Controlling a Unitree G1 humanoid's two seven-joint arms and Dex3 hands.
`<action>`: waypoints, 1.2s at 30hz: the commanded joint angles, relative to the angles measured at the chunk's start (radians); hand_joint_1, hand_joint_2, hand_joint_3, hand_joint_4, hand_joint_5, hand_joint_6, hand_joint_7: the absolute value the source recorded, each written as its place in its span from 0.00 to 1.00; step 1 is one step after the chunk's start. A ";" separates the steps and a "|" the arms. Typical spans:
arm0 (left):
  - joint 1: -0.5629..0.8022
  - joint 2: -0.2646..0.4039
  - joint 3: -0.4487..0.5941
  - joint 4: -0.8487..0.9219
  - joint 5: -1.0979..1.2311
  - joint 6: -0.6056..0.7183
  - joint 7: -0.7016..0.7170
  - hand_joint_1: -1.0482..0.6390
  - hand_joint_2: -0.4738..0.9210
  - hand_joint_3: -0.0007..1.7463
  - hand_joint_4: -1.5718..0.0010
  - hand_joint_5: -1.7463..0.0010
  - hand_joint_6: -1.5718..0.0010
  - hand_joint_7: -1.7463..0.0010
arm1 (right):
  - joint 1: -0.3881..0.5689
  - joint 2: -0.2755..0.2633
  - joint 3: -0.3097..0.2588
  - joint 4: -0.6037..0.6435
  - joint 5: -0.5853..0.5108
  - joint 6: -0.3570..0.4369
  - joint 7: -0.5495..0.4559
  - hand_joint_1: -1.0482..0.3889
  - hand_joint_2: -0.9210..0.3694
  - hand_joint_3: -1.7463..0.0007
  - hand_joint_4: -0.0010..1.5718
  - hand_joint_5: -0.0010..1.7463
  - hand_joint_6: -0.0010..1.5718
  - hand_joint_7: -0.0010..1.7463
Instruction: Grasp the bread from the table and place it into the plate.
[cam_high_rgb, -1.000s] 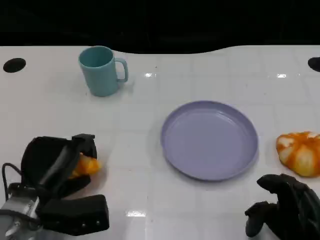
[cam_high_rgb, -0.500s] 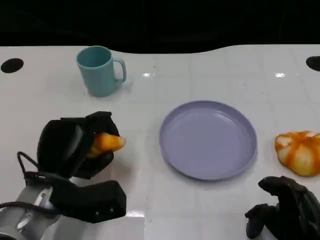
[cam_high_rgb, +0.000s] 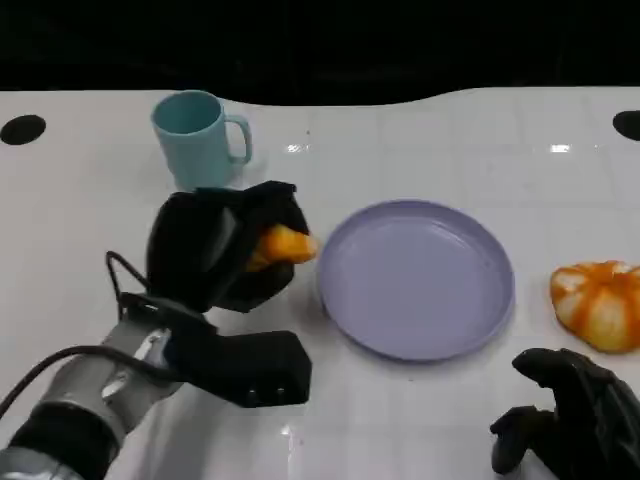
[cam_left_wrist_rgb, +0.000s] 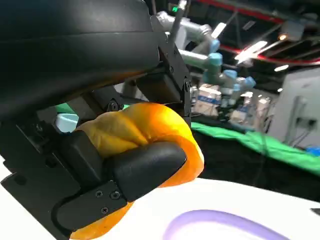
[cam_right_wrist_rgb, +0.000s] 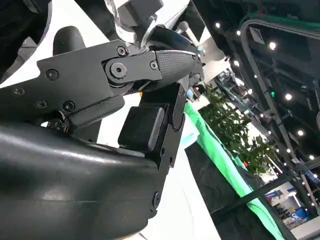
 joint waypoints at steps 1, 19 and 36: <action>-0.068 -0.035 -0.024 0.064 0.009 -0.011 0.031 0.14 0.90 1.00 0.00 0.00 0.03 0.00 | 0.004 -0.012 -0.003 -0.018 0.010 0.016 -0.014 0.35 0.01 0.89 1.00 0.34 1.00 0.14; -0.255 -0.224 -0.124 0.284 0.008 -0.044 -0.014 0.12 0.88 0.84 0.00 0.00 0.09 0.00 | 0.010 -0.022 0.007 -0.048 -0.015 0.013 -0.035 0.35 0.00 0.89 1.00 0.36 1.00 0.17; -0.342 -0.258 -0.182 0.317 -0.011 0.082 -0.432 0.05 0.89 0.42 0.67 0.01 0.92 0.21 | 0.021 -0.013 0.012 -0.037 -0.010 -0.016 -0.023 0.34 0.00 0.83 1.00 0.37 1.00 0.16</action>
